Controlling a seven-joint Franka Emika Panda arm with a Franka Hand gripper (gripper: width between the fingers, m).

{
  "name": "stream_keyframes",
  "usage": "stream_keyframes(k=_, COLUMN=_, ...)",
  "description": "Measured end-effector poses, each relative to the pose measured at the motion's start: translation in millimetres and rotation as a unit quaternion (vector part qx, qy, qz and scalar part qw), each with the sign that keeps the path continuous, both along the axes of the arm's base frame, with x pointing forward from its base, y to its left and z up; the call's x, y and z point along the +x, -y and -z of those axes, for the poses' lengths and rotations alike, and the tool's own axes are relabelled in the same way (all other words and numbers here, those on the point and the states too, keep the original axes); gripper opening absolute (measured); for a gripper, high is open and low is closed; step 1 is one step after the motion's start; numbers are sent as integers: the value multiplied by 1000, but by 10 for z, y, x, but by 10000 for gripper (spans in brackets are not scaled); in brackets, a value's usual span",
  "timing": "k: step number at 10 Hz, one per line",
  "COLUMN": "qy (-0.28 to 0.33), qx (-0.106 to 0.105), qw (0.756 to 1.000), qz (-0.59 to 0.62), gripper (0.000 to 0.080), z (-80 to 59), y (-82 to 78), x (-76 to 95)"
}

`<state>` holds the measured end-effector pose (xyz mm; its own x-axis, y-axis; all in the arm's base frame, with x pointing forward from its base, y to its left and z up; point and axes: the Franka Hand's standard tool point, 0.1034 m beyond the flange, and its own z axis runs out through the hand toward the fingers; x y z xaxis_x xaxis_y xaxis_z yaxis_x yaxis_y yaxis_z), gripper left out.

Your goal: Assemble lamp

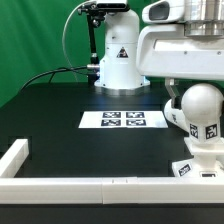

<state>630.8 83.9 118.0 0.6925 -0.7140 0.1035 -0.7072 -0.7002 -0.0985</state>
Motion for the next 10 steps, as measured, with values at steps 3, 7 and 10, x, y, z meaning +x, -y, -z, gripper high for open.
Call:
stream_keyframes(k=3, qy=10, qx=31, qw=988, qz=153, gripper=576, z=31, y=1, x=9)
stream_keyframes(k=7, qy=9, qx=27, qw=991, qz=130, gripper=681, z=41, y=1, x=-1)
stream_keyframes(k=10, qy=-24, qx=3, qw=995, qz=-98, gripper=696, z=-7, y=-124, x=-66)
